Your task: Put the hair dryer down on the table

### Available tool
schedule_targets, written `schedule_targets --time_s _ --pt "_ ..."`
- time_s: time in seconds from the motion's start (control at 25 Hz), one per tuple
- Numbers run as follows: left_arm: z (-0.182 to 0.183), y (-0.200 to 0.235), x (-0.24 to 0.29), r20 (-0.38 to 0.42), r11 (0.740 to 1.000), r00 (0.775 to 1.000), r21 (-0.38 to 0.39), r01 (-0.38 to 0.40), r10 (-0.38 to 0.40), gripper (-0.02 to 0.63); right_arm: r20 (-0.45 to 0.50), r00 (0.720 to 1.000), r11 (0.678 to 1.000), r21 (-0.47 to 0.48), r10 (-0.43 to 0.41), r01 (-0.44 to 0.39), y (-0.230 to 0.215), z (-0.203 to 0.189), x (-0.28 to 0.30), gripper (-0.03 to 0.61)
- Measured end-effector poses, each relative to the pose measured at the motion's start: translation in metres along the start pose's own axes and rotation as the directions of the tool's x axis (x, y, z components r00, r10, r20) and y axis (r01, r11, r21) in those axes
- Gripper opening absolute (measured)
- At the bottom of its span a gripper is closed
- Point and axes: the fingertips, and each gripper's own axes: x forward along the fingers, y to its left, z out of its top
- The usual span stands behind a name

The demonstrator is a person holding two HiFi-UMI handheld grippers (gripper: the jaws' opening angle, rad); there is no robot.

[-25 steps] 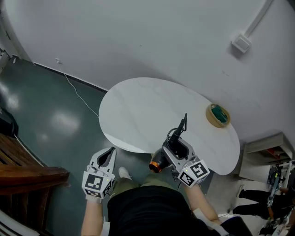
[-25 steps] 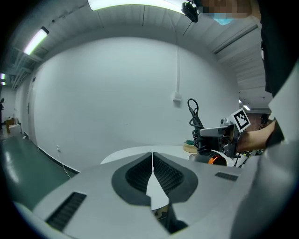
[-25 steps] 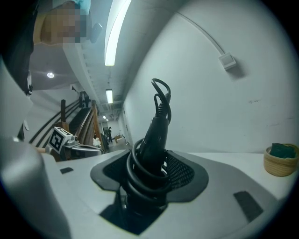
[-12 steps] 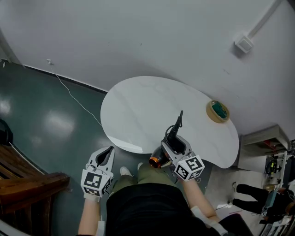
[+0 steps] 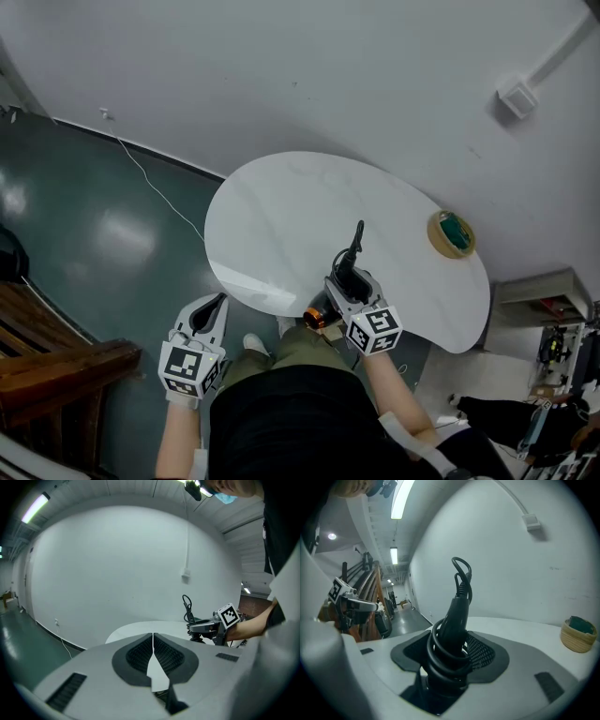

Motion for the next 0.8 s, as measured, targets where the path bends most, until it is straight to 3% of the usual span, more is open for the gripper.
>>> schedule_targets --time_s 0.36,0.6,0.8 --pt "0.002 0.009 0.032 -0.061 0.997 0.996 -0.028 -0.072 0.071 0.015 -0.086 0.996 0.997 -0.072 0.022 -0.028 -0.040 -0.012 0.057 0.252" --pt "0.007 0.018 0.053 -0.079 0.993 0.991 -0.033 -0.112 0.109 0.015 -0.160 0.986 0.982 -0.176 0.034 -0.062 -0.049 -0.014 0.096 0.252" --pt "0.009 0.028 0.065 -0.084 0.987 0.986 -0.049 -0.150 0.146 0.015 -0.226 0.974 0.977 -0.199 0.029 -0.075 -0.056 -0.014 0.129 0.253"
